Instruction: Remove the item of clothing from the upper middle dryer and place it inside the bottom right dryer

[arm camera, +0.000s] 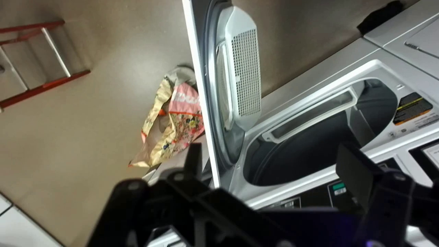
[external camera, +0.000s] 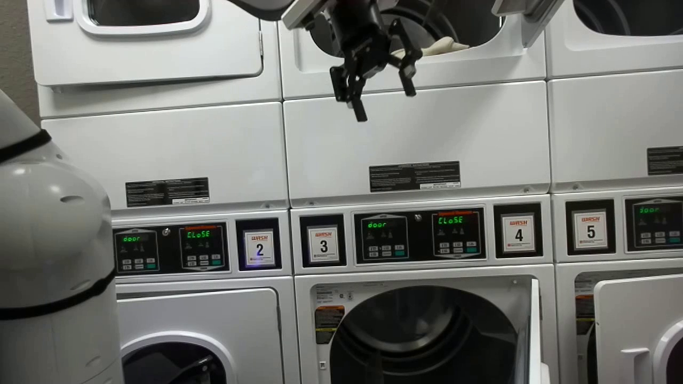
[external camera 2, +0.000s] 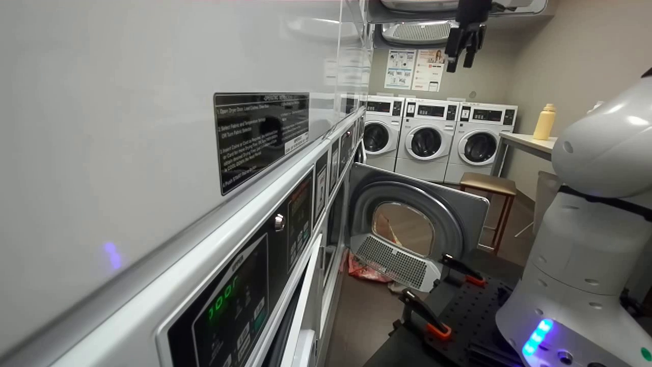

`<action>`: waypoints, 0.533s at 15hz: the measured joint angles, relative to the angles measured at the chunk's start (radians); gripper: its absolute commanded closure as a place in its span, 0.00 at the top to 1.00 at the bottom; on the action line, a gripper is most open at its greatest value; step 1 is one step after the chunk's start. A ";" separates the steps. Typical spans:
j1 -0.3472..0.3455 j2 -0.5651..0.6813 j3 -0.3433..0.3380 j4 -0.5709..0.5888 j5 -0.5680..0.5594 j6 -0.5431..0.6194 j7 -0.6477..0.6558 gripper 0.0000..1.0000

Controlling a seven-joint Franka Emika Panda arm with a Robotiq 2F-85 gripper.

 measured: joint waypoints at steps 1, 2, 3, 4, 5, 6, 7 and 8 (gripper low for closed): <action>0.013 0.023 -0.014 0.061 0.009 -0.001 -0.037 1.00; 0.026 0.047 -0.024 0.123 0.020 -0.001 -0.069 1.00; 0.040 0.070 -0.032 0.185 0.039 -0.002 -0.099 1.00; 0.052 0.093 -0.038 0.247 0.062 -0.002 -0.123 1.00; 0.066 0.117 -0.044 0.309 0.090 -0.003 -0.144 1.00; 0.080 0.143 -0.051 0.369 0.120 -0.003 -0.164 1.00; 0.093 0.170 -0.056 0.427 0.153 -0.005 -0.183 1.00; 0.104 0.199 -0.061 0.484 0.186 -0.008 -0.200 1.00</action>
